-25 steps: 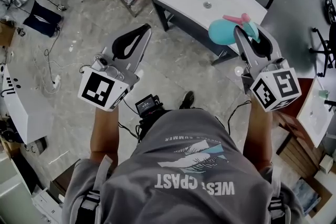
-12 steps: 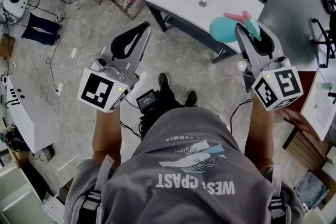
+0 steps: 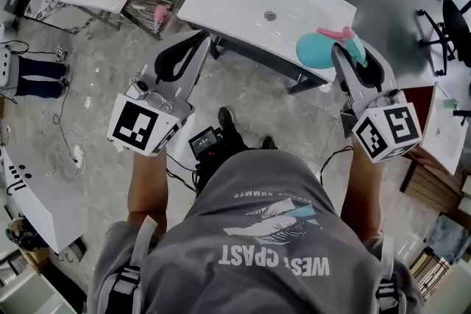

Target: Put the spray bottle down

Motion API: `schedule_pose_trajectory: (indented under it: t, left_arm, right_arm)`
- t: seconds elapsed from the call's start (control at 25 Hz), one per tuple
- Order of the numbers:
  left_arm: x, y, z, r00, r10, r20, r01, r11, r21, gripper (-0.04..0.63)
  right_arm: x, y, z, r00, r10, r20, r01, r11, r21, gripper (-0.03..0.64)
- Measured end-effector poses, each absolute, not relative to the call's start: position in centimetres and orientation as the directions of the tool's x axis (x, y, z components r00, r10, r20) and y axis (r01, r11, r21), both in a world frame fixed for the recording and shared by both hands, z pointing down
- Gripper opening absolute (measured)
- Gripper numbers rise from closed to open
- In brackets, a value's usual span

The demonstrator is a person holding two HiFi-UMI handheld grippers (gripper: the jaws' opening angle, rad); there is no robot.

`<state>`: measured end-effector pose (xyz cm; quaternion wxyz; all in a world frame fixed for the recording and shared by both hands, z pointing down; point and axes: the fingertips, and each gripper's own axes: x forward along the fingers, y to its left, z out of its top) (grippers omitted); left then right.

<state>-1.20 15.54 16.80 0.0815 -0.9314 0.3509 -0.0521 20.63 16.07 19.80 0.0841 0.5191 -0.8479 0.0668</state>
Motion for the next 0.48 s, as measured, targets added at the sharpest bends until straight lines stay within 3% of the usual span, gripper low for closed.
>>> schedule_pose_trajectory:
  t: [0.48]
  left_arm:
    - [-2.3,8.0,17.4,0.816,-0.575,0.054,-0.561,-0.811,-0.169,0.003]
  right_arm:
    - [19.3,10.9,19.8,-0.349,-0.910,0.225,-0.936,0.351,-0.032,0.146]
